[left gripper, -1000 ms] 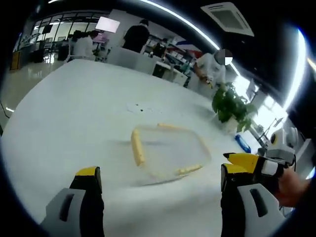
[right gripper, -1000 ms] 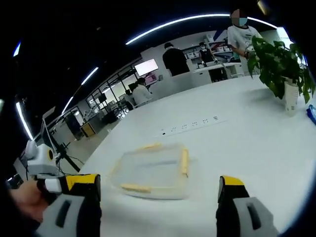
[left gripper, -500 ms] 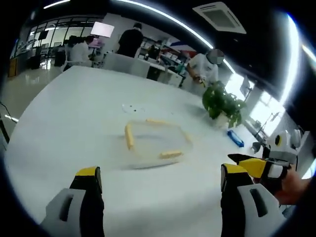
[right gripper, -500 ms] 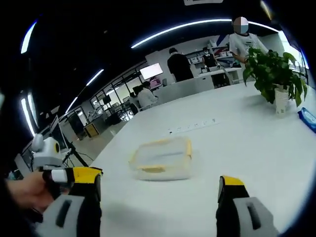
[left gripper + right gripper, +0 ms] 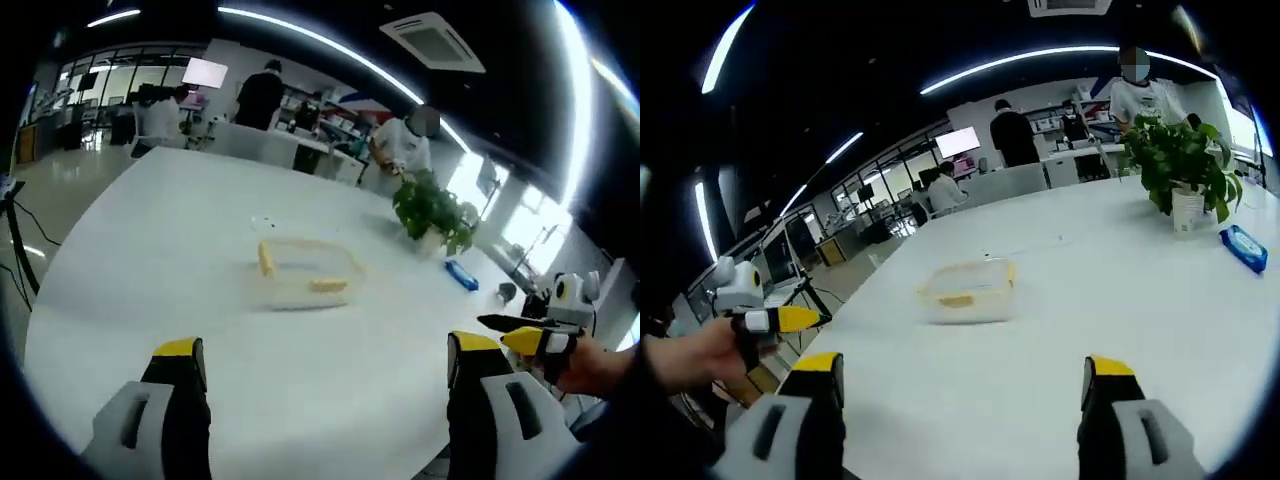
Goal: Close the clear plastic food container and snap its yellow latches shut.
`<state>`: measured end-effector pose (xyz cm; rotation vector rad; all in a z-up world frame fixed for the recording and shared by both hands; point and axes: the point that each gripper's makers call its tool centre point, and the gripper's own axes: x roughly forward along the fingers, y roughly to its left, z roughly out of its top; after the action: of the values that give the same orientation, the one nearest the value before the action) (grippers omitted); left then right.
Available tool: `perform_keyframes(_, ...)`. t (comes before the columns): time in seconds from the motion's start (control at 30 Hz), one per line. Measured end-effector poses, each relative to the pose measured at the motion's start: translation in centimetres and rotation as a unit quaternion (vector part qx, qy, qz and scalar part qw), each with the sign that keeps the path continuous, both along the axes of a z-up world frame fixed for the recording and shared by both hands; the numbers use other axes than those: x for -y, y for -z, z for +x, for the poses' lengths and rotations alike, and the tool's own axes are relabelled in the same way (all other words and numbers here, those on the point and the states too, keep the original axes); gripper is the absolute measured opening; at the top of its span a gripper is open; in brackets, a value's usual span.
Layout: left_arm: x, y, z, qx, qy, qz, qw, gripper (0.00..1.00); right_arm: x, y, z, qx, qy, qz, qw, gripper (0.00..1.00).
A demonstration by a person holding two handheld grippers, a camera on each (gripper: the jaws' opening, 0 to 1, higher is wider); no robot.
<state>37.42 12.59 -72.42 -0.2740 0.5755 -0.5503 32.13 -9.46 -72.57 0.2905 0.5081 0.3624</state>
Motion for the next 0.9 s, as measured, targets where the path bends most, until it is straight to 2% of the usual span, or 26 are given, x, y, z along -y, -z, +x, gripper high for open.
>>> perform_keyframes(0.1, -0.8, 0.7, -1.9, -0.006, 0.008, 0.023, 0.9997, 0.99, 0.9, -0.3, -1.5, 0.000, 0.006, 0.000, 1.0000, 1.00)
perform_keyframes(0.23, -2.7, 1.6, -4.2, -0.010, 0.010, 0.054, 0.9984, 0.99, 2.1, -0.1, -4.1, 0.003, -0.010, -0.015, 0.9998, 1.00)
perform_keyframes(0.4, -4.4, 1.4, -6.7, -0.015, 0.009, 0.062, 0.9979, 0.99, 3.8, 0.0, -6.7, 0.001, -0.012, -0.028, 0.9995, 1.00)
perform_keyframes(0.5, -5.6, 0.6, -8.0, -0.012, -0.001, 0.053, 0.9985, 0.99, 4.1, -0.1, -8.0, 0.006, -0.010, -0.028, 0.9995, 1.00)
perform_keyframes(0.73, -8.3, 0.8, -9.8, -0.013, -0.031, 0.052, 0.9981, 0.99, 4.6, 0.3, -9.9, 0.009, -0.006, -0.022, 0.9997, 1.00)
perform_keyframes(0.8, -8.7, 1.1, -10.0, -0.020, -0.037, 0.046, 0.9980, 0.99, 5.1, 0.8, -10.0, 0.004, 0.005, -0.014, 0.9999, 1.00)
perform_keyframes(0.9, -8.8, 1.1, -10.3, -0.024, -0.036, 0.055, 0.9976, 0.99, 5.2, 1.1, -10.3, -0.001, 0.013, -0.004, 0.9999, 1.00)
